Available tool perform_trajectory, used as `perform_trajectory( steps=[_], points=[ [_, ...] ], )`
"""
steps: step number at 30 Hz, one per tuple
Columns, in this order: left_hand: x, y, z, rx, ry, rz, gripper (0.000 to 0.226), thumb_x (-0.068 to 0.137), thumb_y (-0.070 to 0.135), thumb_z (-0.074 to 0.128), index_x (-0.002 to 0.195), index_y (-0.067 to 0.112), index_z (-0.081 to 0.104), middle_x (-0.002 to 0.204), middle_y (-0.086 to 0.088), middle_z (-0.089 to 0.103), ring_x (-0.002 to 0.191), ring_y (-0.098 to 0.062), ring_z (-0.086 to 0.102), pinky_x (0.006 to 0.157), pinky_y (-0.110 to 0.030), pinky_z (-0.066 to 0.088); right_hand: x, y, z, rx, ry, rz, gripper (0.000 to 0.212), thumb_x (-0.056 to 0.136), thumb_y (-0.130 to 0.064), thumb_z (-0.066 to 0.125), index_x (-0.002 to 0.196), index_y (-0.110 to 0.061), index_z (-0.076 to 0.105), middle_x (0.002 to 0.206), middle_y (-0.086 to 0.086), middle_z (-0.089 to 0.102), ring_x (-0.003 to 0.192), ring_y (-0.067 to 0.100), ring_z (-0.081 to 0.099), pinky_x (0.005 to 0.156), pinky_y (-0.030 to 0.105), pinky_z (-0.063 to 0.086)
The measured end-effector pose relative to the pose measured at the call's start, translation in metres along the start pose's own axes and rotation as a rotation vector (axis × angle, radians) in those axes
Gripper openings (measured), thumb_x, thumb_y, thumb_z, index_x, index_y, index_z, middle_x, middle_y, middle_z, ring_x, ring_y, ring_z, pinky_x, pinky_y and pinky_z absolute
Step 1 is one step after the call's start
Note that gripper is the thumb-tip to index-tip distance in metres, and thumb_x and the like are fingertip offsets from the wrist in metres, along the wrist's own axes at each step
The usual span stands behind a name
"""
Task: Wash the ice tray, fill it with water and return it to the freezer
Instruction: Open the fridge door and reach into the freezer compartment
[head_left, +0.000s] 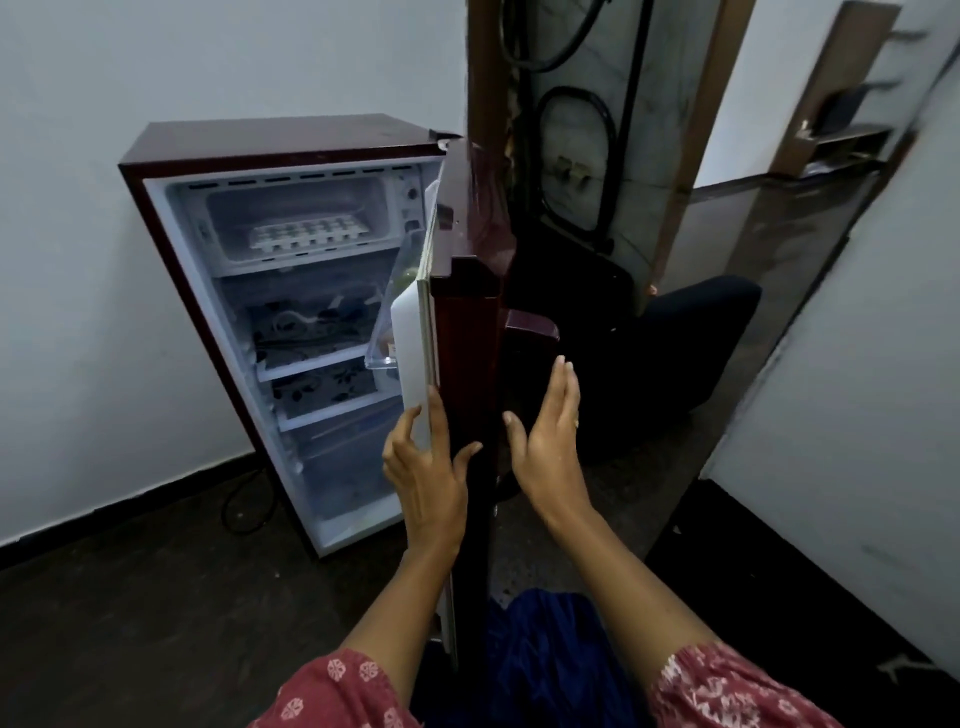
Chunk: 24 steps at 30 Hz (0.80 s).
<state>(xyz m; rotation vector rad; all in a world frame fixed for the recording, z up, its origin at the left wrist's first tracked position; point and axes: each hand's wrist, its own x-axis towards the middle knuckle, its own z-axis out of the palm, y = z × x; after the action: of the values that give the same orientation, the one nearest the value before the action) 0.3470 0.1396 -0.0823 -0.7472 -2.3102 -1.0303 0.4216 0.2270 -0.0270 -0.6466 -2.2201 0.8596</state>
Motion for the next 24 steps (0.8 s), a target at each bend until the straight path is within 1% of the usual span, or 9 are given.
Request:
perform_trajectory(
  steps=[2,5,7,9,12,15,19,22,24],
  points=[
    [-0.003,0.000,0.004,0.053,-0.018,0.118,0.102,0.075,0.027,0.074,0.149,0.031,0.005,0.138,-0.012,0.023,0.123,-0.033,0.025,0.093,-0.056,0.040,-0.008,0.005,-0.004,-0.111,0.078,-0.133,0.075,0.094,-0.033,0.047,0.147,-0.023,-0.005,0.156,0.007,-0.008,0.144,0.026,0.010,0.110,0.038,0.019],
    [-0.002,0.008,0.012,0.048,-0.071,0.275,0.106,0.077,0.016,0.072,0.149,0.030,-0.005,0.147,-0.013,0.014,0.134,-0.033,0.019,0.099,-0.054,0.035,-0.015,0.014,-0.008,-0.250,0.061,-0.298,0.074,0.092,-0.041,0.045,0.147,-0.027,-0.002,0.155,0.007,-0.012,0.145,0.025,0.008,0.109,0.038,0.023],
    [0.000,0.020,0.018,0.032,-0.088,0.280,0.107,0.078,0.017,0.069,0.148,0.023,-0.011,0.150,-0.013,0.010,0.138,-0.031,0.015,0.105,-0.050,0.027,-0.016,0.023,-0.013,-0.296,0.047,-0.277,0.080,0.090,-0.040,0.049,0.147,-0.026,-0.004,0.154,0.010,-0.018,0.144,0.029,0.013,0.109,0.040,0.030],
    [0.005,0.033,0.023,0.054,-0.118,0.245,0.114,0.073,0.022,0.073,0.147,0.015,-0.013,0.154,-0.013,0.002,0.141,-0.030,0.007,0.111,-0.045,0.017,-0.014,0.034,-0.020,-0.346,0.058,-0.238,0.089,0.088,-0.035,0.057,0.147,-0.025,-0.007,0.153,0.012,-0.020,0.143,0.032,0.017,0.108,0.042,0.036],
    [0.014,0.050,0.031,0.113,-0.166,0.264,0.121,0.069,0.043,0.071,0.146,0.010,-0.017,0.155,-0.009,-0.020,0.144,-0.025,-0.012,0.117,-0.042,0.001,-0.010,0.052,-0.035,-0.398,0.063,-0.223,0.095,0.086,-0.030,0.062,0.147,-0.023,-0.010,0.154,0.014,-0.018,0.143,0.033,0.019,0.105,0.042,0.039],
    [0.019,0.068,0.041,0.197,-0.209,0.283,0.127,0.066,0.053,0.072,0.146,0.005,-0.015,0.154,-0.013,-0.021,0.144,-0.025,-0.015,0.116,-0.042,0.000,-0.003,0.064,-0.047,-0.394,0.064,-0.206,0.099,0.085,-0.026,0.063,0.146,-0.026,-0.015,0.154,0.011,-0.018,0.143,0.032,0.017,0.100,0.040,0.044],
    [0.017,0.089,0.058,0.280,-0.232,0.303,0.120,0.071,0.055,0.068,0.147,0.004,-0.009,0.152,-0.015,-0.027,0.144,-0.027,-0.010,0.116,-0.041,-0.006,0.005,0.079,-0.058,-0.371,0.071,-0.177,0.104,0.085,-0.020,0.063,0.142,-0.033,-0.023,0.153,0.004,-0.024,0.138,0.033,0.032,0.082,0.036,0.055],
    [0.014,0.102,0.071,0.297,-0.230,0.320,0.116,0.072,0.057,0.065,0.148,0.005,-0.005,0.153,-0.020,-0.019,0.144,-0.030,-0.005,0.116,-0.042,0.000,0.011,0.091,-0.066,-0.368,0.090,-0.166,0.106,0.086,-0.014,0.062,0.139,-0.037,-0.027,0.153,0.002,-0.024,0.128,0.035,0.044,0.073,0.026,0.050],
    [0.015,0.108,0.079,0.340,-0.218,0.341,0.115,0.073,0.060,0.062,0.148,0.005,-0.006,0.153,-0.020,-0.021,0.144,-0.029,-0.009,0.116,-0.041,0.002,0.015,0.100,-0.072,-0.365,0.097,-0.159,0.107,0.087,-0.011,0.061,0.138,-0.038,-0.029,0.154,0.002,-0.023,0.127,0.035,0.045,0.069,0.024,0.047]
  ],
)
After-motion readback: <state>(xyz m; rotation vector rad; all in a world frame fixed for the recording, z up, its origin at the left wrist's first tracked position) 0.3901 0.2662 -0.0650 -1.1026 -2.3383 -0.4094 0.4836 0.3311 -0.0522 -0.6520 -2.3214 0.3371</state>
